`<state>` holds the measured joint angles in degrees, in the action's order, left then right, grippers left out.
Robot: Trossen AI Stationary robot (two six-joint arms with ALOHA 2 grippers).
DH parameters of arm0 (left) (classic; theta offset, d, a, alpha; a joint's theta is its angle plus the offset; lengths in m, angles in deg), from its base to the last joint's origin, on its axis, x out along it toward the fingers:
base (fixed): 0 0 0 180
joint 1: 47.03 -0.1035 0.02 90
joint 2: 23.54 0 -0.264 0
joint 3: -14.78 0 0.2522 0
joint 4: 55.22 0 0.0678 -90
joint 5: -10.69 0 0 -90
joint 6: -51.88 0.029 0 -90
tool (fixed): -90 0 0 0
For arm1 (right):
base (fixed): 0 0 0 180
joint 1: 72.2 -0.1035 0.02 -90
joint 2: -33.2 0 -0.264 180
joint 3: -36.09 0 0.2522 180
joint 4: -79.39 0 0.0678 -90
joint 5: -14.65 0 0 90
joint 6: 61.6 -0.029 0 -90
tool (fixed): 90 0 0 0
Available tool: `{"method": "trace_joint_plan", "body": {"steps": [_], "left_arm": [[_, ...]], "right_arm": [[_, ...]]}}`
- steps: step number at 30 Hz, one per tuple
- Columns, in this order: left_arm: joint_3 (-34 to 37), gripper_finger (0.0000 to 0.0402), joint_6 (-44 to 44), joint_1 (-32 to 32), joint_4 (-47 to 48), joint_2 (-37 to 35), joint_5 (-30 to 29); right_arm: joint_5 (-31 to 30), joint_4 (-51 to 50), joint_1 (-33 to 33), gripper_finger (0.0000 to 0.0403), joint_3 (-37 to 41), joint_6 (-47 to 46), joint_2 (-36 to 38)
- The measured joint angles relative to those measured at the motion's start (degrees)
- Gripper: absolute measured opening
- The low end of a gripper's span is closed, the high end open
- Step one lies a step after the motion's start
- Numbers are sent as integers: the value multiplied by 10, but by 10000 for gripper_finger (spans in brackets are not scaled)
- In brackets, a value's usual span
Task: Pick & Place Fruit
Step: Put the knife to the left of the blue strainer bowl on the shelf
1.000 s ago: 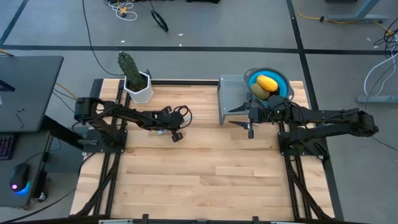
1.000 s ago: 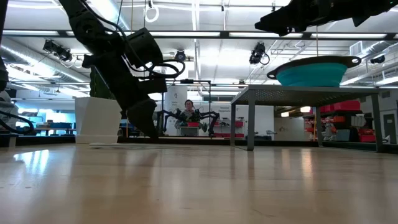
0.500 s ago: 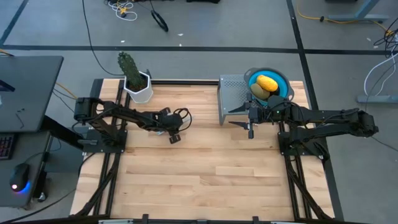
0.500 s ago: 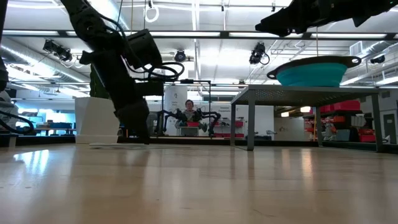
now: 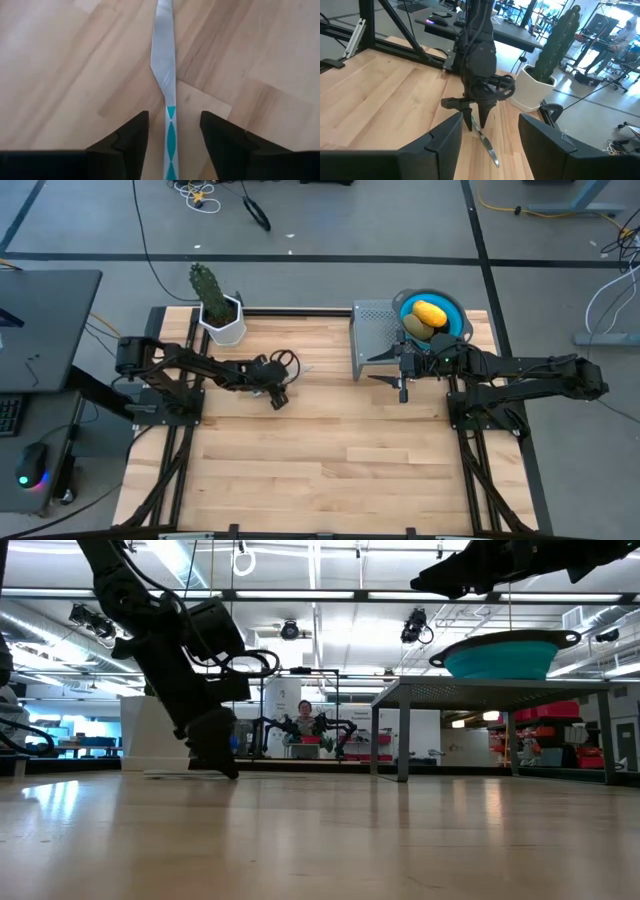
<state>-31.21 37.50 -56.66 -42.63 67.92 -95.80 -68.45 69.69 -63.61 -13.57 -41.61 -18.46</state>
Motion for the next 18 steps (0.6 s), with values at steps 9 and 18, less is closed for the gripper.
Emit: {"method": "trace_joint_plan", "body": {"steps": [9, 18], "left_arm": [[9, 119, -52, -24, -6, 1, 44], [12, 55, -49, -27, -3, 1, 55]], "right_arm": [[0, 0, 0, 204, 0, 0, 0], [0, 0, 0, 204, 0, 2, 0]]}}
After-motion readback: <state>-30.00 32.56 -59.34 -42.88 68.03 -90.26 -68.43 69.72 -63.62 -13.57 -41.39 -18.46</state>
